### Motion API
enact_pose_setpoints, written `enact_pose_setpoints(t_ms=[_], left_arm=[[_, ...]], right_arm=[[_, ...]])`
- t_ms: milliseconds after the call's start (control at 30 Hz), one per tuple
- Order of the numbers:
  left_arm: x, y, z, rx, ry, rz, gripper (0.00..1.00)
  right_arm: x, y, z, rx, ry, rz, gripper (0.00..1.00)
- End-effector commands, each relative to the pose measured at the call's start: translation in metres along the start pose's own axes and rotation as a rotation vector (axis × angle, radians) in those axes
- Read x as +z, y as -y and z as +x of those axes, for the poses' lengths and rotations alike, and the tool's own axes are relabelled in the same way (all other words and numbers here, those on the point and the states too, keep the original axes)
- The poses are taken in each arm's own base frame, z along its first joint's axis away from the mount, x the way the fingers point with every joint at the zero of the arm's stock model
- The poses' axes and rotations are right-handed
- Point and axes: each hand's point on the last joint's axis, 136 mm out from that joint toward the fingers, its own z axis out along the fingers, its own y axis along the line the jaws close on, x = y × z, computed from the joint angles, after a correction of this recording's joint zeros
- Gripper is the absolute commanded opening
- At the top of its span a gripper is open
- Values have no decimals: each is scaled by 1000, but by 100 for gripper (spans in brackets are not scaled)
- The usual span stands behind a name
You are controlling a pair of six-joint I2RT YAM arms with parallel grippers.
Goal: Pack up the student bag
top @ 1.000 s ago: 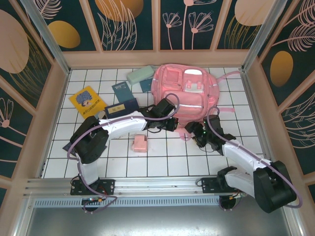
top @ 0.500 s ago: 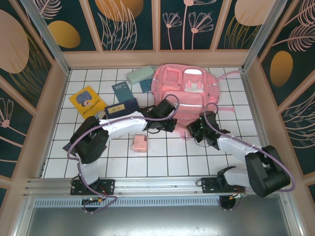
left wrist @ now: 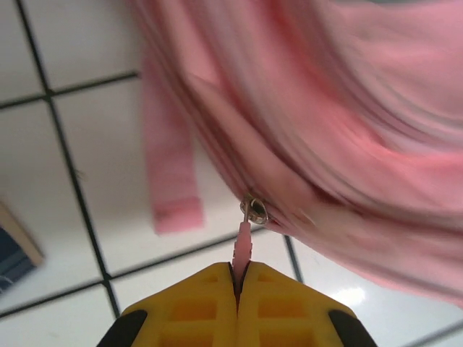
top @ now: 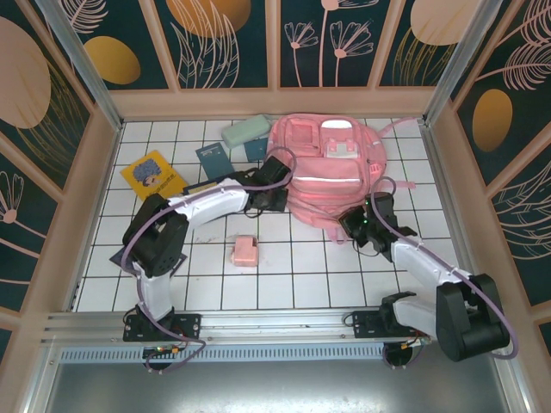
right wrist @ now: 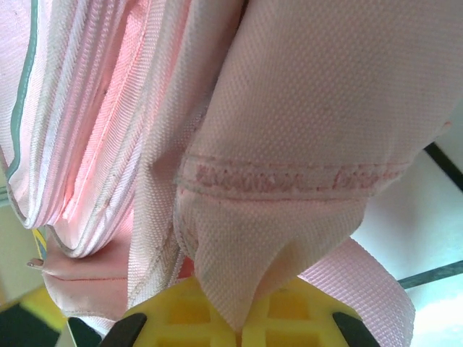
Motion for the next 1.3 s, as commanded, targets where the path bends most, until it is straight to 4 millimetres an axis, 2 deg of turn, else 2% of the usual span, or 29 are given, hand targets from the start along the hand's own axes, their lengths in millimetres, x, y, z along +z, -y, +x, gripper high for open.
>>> enact_pose_setpoints(t_ms=[0,133,333,600,700,767,933,1100,1167,1233,1267], left_arm=[[6,-49,-39,-45,65,-163,0],[16,-71,-75,-113,118,-183,0],[31,-91,-110,-174,171,-202,0],[51,-117,-143,-335,256,-224,0],[53,-126,-152,-391,286,-246,0],[54,-122,-159,-402,295,-208,0],[49,-103,-163,-380,276,-106,0],[32,-94,-151,-342,252,-51,1],[22,-92,-146,-328,254,-33,9],[14,-91,-140,-316,252,-18,25],[11,-90,-137,-310,248,-11,28]], right_arm=[[-9,22,-4,-46,10,73,0],[-16,22,-3,-82,0,66,0],[-25,26,-3,-102,-7,54,0],[-42,25,-1,-129,-6,19,0],[-48,29,0,-130,1,17,0],[-50,33,1,-124,3,16,0],[-45,27,4,-103,-10,-48,0],[-43,22,-9,-114,30,-27,0],[-43,22,-17,-127,50,8,0],[-41,21,-20,-135,48,26,0],[-40,21,-21,-136,45,32,0]])
